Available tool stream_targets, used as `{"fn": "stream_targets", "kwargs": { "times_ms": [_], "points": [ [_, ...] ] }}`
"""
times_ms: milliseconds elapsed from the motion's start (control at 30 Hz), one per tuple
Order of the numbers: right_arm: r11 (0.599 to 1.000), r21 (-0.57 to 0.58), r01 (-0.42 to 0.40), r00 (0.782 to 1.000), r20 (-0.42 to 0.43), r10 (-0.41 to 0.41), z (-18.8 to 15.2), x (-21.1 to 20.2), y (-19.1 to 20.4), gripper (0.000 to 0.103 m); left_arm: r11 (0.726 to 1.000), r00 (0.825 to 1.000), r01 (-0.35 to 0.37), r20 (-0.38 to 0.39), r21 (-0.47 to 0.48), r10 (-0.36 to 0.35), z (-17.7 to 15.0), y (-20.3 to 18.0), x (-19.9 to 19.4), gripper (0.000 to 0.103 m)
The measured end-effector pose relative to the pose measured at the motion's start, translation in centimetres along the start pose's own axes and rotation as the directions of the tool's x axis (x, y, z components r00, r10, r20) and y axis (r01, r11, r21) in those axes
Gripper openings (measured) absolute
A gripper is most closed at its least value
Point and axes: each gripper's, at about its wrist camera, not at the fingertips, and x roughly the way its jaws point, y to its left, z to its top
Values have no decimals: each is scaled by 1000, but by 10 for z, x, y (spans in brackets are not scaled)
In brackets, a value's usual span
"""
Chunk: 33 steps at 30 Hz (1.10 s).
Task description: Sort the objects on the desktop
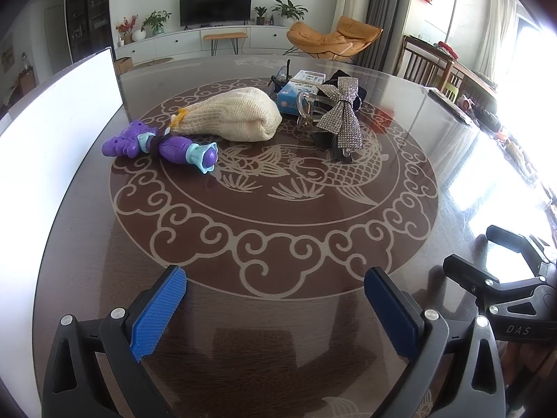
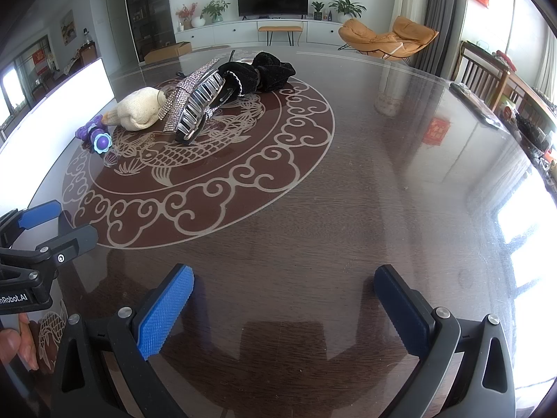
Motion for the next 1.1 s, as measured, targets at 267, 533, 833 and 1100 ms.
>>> {"fn": "stream_targets", "kwargs": {
  "times_ms": [267, 533, 833, 1100],
  "points": [
    [1000, 0, 0, 1000, 0, 0, 0, 0, 0, 103, 1000, 1000, -5, -3, 5, 5, -1, 0, 1, 103],
    [1000, 0, 0, 1000, 0, 0, 0, 0, 0, 103, 1000, 1000, -17, -7, 14, 17, -1, 0, 3, 103],
    [1000, 0, 0, 1000, 0, 0, 0, 0, 0, 103, 999, 1000, -25, -9, 27, 25, -4, -1, 1, 103],
    [1000, 0, 0, 1000, 0, 0, 0, 0, 0, 103, 1000, 1000, -4, 4, 1, 4, -3, 4, -3, 103]
  ]
}}
